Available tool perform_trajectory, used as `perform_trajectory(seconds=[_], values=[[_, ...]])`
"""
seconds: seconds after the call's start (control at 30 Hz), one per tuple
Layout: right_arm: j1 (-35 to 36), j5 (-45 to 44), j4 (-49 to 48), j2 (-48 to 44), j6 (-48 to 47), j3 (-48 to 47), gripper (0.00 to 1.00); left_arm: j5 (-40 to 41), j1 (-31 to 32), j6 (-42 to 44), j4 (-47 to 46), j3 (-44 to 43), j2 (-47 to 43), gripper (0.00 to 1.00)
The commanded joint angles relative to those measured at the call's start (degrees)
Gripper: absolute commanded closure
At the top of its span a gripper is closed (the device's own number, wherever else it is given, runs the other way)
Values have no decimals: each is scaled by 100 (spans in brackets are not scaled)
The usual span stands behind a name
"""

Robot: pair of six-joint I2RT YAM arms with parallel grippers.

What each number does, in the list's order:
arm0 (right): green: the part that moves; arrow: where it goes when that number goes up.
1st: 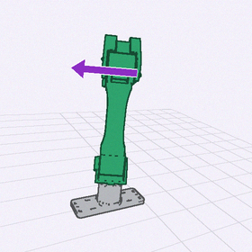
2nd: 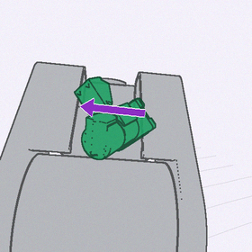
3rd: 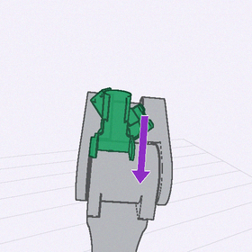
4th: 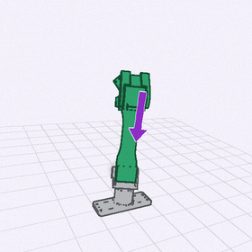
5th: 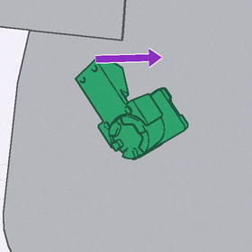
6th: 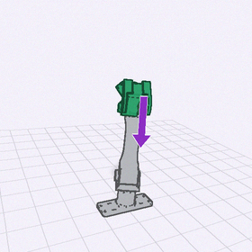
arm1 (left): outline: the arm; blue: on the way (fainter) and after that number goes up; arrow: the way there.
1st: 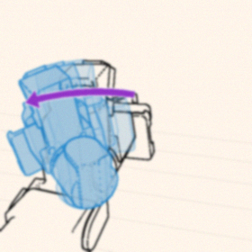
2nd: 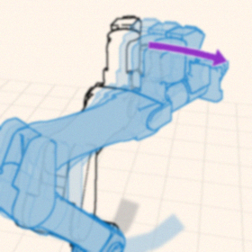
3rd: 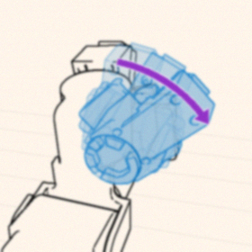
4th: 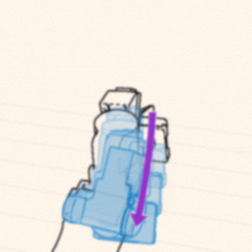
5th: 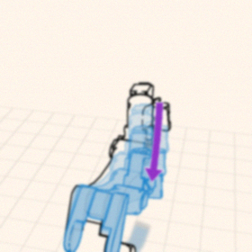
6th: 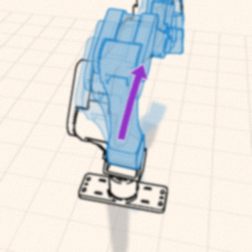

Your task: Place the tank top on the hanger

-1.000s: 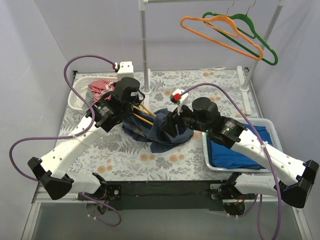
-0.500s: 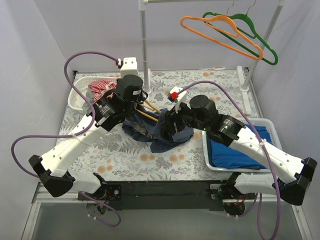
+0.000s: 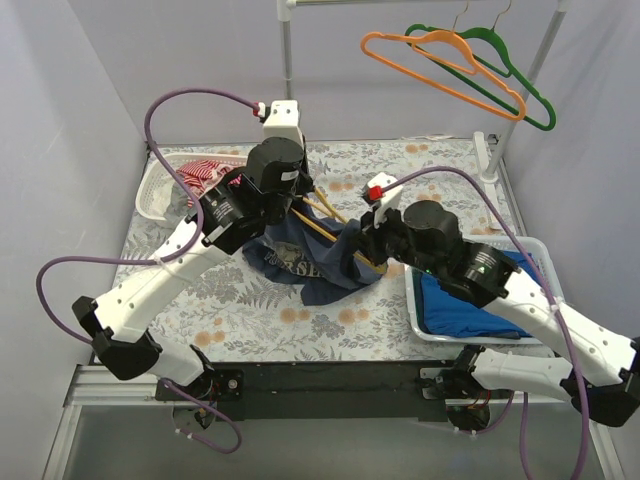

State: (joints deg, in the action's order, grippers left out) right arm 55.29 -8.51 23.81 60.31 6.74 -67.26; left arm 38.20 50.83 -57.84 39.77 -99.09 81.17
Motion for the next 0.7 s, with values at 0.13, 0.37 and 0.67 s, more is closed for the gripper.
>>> perform_trajectory(seconds=[0.13,0.37,0.67], values=[[8,-765,123,-845,362,12,99,-629,-55,1,-479,-769,241,44],[8,-1187,457,-1145,539,29,99,-1217,-47,-131,-654,-762,66,7],[8,-1671,958,-1171,618,-322,99,-1306,-55,-315,-988,-350,-530,2]])
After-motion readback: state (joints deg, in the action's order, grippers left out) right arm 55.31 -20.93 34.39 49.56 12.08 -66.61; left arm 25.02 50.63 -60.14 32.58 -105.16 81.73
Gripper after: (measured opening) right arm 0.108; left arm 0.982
